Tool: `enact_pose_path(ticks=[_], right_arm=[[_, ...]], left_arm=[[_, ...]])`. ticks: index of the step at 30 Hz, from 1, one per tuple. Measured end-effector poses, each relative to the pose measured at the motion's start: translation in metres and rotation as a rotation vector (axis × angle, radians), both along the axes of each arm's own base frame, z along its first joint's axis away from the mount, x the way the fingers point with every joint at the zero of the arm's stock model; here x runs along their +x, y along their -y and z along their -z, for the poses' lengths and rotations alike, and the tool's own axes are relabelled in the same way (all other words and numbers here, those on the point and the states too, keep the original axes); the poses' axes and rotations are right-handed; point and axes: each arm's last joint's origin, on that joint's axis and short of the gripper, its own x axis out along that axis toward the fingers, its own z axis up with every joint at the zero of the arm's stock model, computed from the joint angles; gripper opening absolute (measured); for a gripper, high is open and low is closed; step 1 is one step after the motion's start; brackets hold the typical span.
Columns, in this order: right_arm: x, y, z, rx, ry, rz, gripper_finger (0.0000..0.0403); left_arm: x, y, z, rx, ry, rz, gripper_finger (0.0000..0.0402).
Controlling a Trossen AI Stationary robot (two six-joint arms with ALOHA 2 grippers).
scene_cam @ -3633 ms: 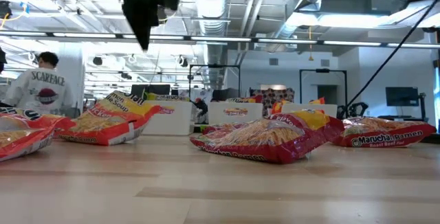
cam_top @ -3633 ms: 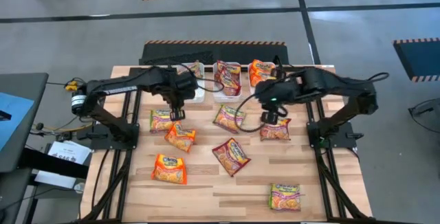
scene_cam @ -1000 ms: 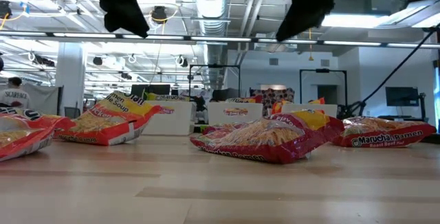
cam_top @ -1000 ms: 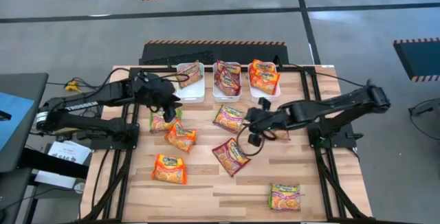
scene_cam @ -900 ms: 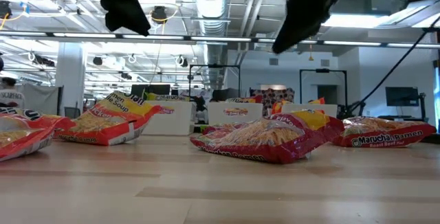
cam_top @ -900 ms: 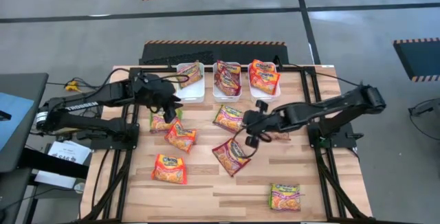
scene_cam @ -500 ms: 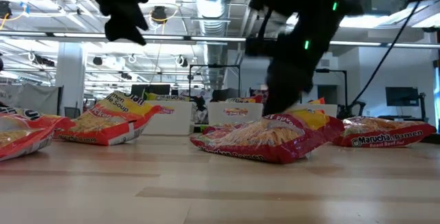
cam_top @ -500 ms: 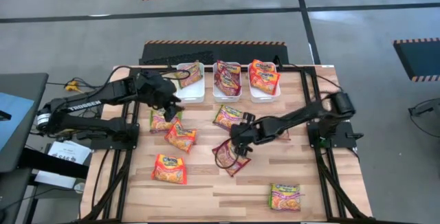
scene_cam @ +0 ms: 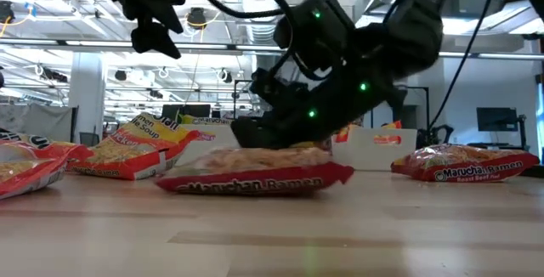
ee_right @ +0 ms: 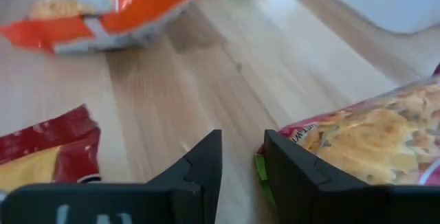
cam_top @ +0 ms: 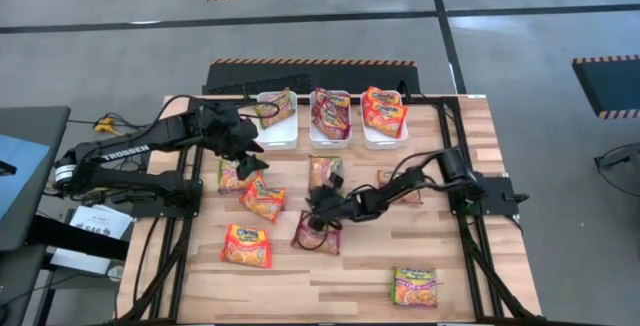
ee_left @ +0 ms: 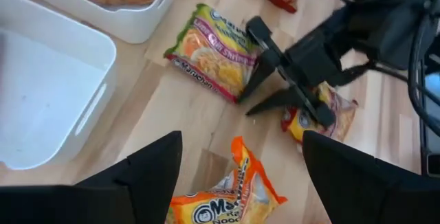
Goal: Sort Maruchan noodles
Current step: Put the orange noodle pack into the right white bin
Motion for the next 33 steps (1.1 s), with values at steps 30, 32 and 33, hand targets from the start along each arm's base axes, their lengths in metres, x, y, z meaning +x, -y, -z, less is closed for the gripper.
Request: enact_pose_path(ticks=[30, 32, 33], right_arm=[[-0.020, 0.032, -0.277, -0.195, 0.585, 0.039, 0.0134], [-0.032, 0.035, -0.297, -0.163, 0.675, 0.057, 0.0134], [-0.039, 0.036, -0.307, -0.151, 0.718, 0.060, 0.0134]], left_arm=[[0.000, 0.001, 0.007, 0.090, -0.069, 0.158, 0.0286], [-0.001, 0.002, 0.009, 0.101, -0.088, 0.186, 0.0286], [0.000, 0.002, 0.010, 0.109, -0.095, 0.204, 0.0286]])
